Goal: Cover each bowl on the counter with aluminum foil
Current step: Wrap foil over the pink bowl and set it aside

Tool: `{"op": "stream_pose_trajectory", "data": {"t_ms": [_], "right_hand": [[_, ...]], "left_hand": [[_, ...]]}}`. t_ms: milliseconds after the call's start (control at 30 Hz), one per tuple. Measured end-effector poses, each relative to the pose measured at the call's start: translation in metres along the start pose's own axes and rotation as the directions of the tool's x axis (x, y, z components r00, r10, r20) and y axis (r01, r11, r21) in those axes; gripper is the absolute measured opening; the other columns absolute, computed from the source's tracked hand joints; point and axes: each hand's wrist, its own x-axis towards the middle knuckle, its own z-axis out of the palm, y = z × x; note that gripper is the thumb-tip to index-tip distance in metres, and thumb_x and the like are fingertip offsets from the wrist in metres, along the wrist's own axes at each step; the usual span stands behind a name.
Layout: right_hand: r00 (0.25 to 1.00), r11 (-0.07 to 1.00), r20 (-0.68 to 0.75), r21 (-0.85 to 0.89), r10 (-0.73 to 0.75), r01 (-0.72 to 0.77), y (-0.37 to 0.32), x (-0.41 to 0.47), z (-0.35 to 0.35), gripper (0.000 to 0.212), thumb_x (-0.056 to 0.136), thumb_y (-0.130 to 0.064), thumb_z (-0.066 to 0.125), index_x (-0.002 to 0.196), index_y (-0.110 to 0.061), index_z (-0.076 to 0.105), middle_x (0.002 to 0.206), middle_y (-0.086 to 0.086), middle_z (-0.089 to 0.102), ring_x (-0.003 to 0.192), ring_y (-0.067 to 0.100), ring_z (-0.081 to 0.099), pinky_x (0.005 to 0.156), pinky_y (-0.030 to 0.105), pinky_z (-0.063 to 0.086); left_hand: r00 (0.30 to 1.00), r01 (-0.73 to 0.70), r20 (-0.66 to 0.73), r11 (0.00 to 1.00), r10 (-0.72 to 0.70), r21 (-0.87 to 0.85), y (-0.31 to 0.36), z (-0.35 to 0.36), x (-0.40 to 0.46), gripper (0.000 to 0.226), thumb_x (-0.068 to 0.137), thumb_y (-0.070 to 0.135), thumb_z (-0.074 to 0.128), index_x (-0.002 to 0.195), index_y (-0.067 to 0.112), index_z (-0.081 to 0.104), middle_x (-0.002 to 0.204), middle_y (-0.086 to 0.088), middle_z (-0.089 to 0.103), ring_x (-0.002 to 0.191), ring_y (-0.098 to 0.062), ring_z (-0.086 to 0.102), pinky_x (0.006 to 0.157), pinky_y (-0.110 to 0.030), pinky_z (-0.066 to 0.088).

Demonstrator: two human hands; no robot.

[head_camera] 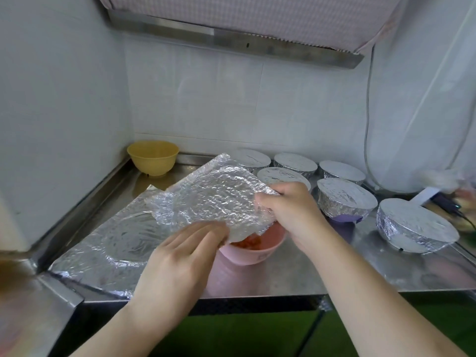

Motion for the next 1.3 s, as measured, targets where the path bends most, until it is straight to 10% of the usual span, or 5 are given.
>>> {"op": "stream_pose_trajectory", "data": {"t_ms": [200,667,867,1100,1300], "right_hand": [[0.986,0.983,-0.11,0.149,0.126,-0.109,0.029,-0.015,-0.02,0.04,0.095,-0.025,0.074,0.067,-0.003,0.057,0.057,0.004,0.043,0.048,0.017,0.044,0.047,0.022,0.037],[0.944,0.94,-0.029,0.106,0.328,-0.323,0.063,-0.025,-0.031,0.029,0.095,-0.019,0.067,0.1,0.01,0.068,0.071,0.011,0.057,0.038,0.028,0.059,0.044,0.028,0.03],[0.994,0.911,-0.077,-0.401,0.075,-0.1,0.041,-0.024,-0.05,0.033,0.096,-0.048,0.054,0.086,-0.018,0.063,0.085,0.003,0.069,0.087,0.029,0.066,0.076,0.039,0.052],[0.929,0.753,0.294,-0.554,-0.224,0.357,0.019,0.019,-0.01,0.046,0.11,-0.025,0.046,0.155,-0.014,0.045,0.164,0.002,0.042,0.15,0.023,0.038,0.122,0.039,0.032],[0.911,0.717,0.368,-0.583,-0.188,0.383,0.043,0.03,0.017,0.044,0.112,-0.026,0.036,0.154,-0.012,0.043,0.164,0.004,0.04,0.152,0.022,0.033,0.124,0.034,0.025]], "left_hand": [[0.992,-0.073,-0.093,0.992,0.083,0.105,-0.013,0.008,0.002,0.035,0.094,0.0,0.065,0.125,0.01,0.076,0.134,0.0,0.071,0.129,-0.017,0.064,0.11,-0.039,0.051],[0.943,0.218,0.28,0.969,-0.179,-0.114,-0.007,0.0,0.003,0.083,0.073,0.011,0.047,0.151,0.04,0.051,0.16,0.031,0.035,0.15,0.011,0.026,0.115,-0.015,0.032],[0.89,0.455,0.171,0.857,-0.424,-0.242,0.012,-0.033,0.052,0.061,0.089,0.001,0.056,0.137,0.037,0.063,0.106,0.029,0.066,0.082,0.02,0.058,0.077,0.002,0.037],[0.811,0.346,0.461,0.93,-0.362,0.121,0.015,0.035,0.13,0.021,0.102,0.023,0.042,0.117,0.013,0.053,0.13,-0.009,0.057,0.123,-0.032,0.055,0.096,-0.037,0.042],[0.785,0.183,0.511,0.919,-0.351,0.351,-0.014,0.082,0.108,0.094,0.083,0.047,-0.012,0.143,0.003,0.045,0.156,-0.018,0.038,0.149,-0.035,0.03,0.123,-0.048,0.026]]}}
